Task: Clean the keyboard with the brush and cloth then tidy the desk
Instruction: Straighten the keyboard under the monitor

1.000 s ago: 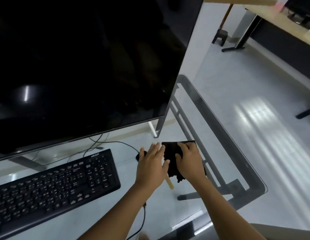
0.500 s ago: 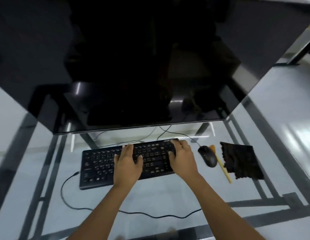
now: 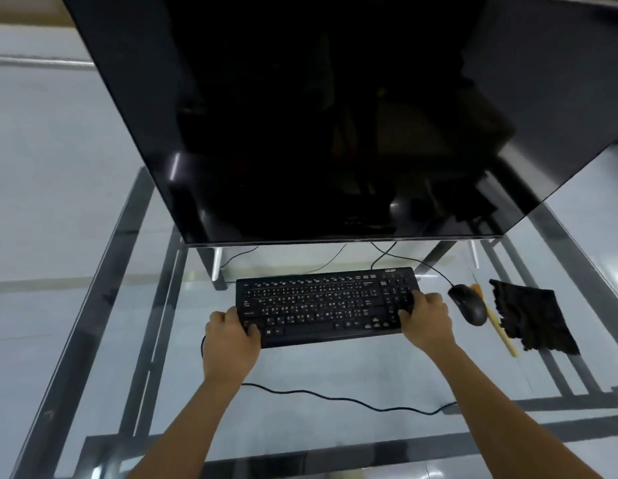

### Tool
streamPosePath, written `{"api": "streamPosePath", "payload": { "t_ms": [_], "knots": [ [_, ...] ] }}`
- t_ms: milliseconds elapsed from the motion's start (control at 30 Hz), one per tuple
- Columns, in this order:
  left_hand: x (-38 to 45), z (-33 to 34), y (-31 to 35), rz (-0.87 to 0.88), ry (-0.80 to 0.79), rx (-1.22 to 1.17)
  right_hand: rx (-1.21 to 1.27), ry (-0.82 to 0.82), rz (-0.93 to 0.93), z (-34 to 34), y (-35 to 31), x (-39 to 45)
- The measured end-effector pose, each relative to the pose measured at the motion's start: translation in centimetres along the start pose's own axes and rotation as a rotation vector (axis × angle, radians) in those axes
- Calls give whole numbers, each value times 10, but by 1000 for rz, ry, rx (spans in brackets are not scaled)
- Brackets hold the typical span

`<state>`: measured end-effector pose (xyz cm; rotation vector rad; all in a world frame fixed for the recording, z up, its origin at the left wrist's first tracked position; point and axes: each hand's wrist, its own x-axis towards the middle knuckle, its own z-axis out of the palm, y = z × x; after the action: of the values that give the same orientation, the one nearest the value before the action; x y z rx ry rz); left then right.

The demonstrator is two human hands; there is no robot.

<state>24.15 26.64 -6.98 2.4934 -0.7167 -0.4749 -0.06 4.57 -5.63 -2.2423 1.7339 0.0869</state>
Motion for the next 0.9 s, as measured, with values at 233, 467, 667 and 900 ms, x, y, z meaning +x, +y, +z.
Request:
{"api": "streamPosePath", "payload": {
  "t_ms": [233, 467, 667, 900],
  "knots": [
    [-6, 11, -14, -52, -1, -159, 213, -80, 186, 6, 16, 13],
    [11, 15, -12, -114, 90, -197, 291, -96, 101, 7, 2, 27],
    [50, 15, 0, -82, 120, -167, 334, -77, 75, 5, -11, 62],
    [77, 15, 1, -41, 51, -133, 331, -66, 37, 16, -13, 80]
  ]
}}
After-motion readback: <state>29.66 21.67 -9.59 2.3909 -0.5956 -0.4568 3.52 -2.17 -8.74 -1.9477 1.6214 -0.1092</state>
